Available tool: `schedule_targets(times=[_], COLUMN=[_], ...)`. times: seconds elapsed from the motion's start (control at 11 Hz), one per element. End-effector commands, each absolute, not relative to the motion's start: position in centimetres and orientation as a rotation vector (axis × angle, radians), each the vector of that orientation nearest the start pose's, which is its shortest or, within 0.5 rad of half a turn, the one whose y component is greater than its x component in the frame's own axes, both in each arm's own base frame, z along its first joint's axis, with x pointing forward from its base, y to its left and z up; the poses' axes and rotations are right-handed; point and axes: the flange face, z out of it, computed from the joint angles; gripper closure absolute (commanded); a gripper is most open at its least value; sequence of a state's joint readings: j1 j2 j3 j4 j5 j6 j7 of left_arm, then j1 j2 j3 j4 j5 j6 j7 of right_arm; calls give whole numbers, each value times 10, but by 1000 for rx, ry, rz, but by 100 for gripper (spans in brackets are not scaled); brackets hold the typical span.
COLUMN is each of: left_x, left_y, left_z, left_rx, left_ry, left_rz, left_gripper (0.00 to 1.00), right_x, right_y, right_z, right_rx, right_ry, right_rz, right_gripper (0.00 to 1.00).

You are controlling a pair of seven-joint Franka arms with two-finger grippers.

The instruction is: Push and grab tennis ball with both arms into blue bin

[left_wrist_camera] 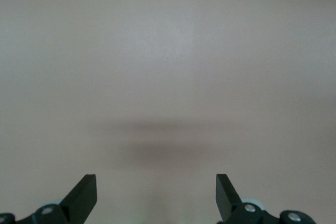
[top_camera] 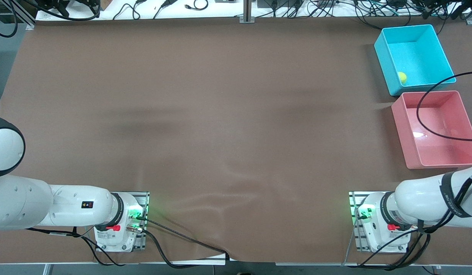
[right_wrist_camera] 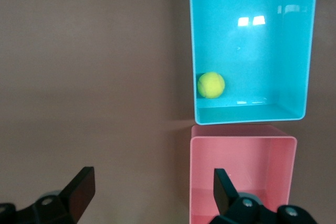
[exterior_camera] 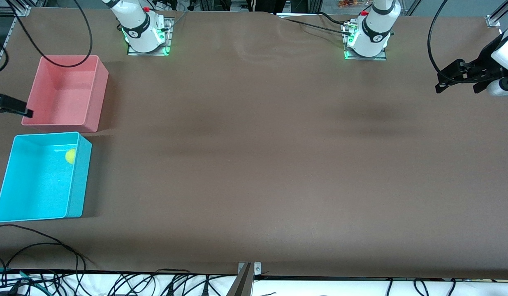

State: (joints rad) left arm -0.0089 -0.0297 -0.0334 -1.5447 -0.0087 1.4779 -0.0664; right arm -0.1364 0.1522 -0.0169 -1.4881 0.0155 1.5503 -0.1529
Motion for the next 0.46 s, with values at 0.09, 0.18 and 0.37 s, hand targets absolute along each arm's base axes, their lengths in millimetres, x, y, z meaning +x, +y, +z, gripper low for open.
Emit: schedule_targets(times=[0.09, 0.18, 0.37], left_x=[537, 537, 539], left_y=[-31, -31, -33], left_z=[651, 650, 649], left_rx=[-3136, -3136, -3136], left_ry=[-27, -27, -20], left_rz=[65, 69, 69], left_gripper=[0, 0, 0], right_x=[550, 550, 552], right_y=[-53, -52, -53], right_z=[581, 585, 581], right_rx=[-3149, -3150, -3150], right_ry=[133, 162, 162], right_rz=[37, 16, -2], right_gripper=[0, 0, 0])
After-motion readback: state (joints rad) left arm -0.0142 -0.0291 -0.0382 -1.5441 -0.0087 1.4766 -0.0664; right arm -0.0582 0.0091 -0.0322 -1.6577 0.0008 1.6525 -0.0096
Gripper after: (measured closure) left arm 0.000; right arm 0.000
